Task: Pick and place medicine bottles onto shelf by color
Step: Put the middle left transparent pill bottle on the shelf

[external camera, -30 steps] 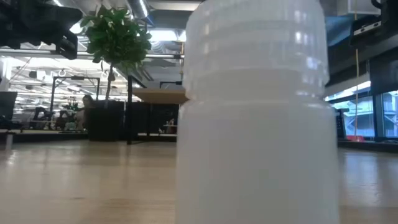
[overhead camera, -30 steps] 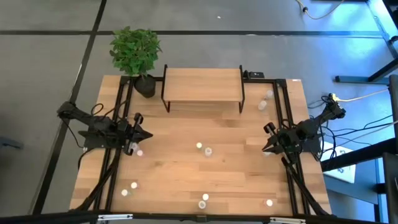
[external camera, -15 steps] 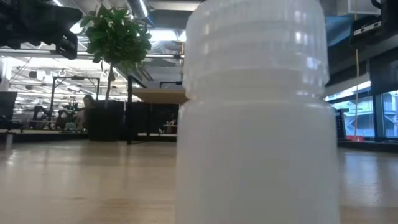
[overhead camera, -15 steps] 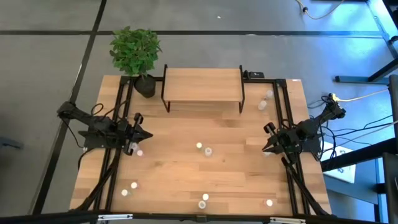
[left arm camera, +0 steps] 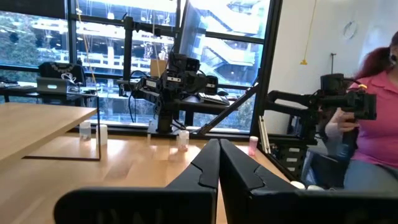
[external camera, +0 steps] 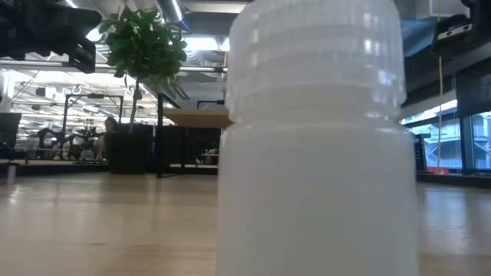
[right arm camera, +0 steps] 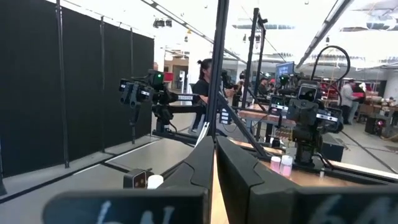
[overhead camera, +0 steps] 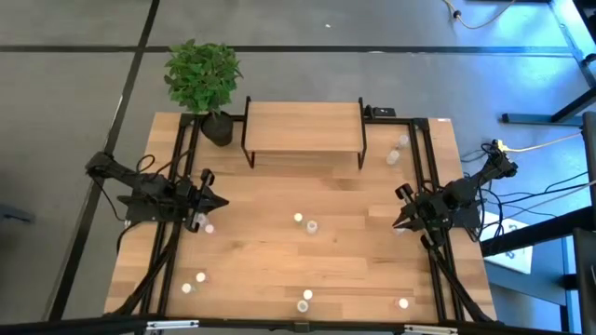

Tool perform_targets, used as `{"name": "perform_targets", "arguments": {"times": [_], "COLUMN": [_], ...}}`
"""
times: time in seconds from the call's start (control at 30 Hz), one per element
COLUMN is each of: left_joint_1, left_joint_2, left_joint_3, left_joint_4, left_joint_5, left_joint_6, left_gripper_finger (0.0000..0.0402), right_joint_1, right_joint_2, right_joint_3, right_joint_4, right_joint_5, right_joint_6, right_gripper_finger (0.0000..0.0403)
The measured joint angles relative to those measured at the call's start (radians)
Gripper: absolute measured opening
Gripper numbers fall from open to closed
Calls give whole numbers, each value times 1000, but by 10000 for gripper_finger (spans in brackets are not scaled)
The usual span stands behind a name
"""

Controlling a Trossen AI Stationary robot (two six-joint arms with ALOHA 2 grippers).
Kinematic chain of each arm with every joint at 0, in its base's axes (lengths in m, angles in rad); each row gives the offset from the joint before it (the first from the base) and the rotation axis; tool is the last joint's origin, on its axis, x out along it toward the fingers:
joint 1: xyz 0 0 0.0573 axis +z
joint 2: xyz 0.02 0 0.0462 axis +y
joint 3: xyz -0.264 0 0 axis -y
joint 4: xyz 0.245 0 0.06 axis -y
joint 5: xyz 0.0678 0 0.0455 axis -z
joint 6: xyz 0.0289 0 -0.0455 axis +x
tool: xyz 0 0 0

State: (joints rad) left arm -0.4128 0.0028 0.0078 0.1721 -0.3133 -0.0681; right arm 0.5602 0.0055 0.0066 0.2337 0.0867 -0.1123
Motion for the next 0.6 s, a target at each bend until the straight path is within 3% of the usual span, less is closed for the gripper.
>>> {"name": "perform_targets", "arguments": {"times": [0.6], "left_joint_1": [0], "left_joint_2": [0], "left_joint_3": [0], "left_joint_4": [0], "left_joint_5": [0], "left_joint_6": [0], "left_gripper_finger": [0], "right_joint_1": [0], "right_joint_2": [0], "right_joint_3": [0], "right_joint_4": [2], "right_joint_5": [2], "right_joint_6": [-138], "right_gripper_finger": [23]}}
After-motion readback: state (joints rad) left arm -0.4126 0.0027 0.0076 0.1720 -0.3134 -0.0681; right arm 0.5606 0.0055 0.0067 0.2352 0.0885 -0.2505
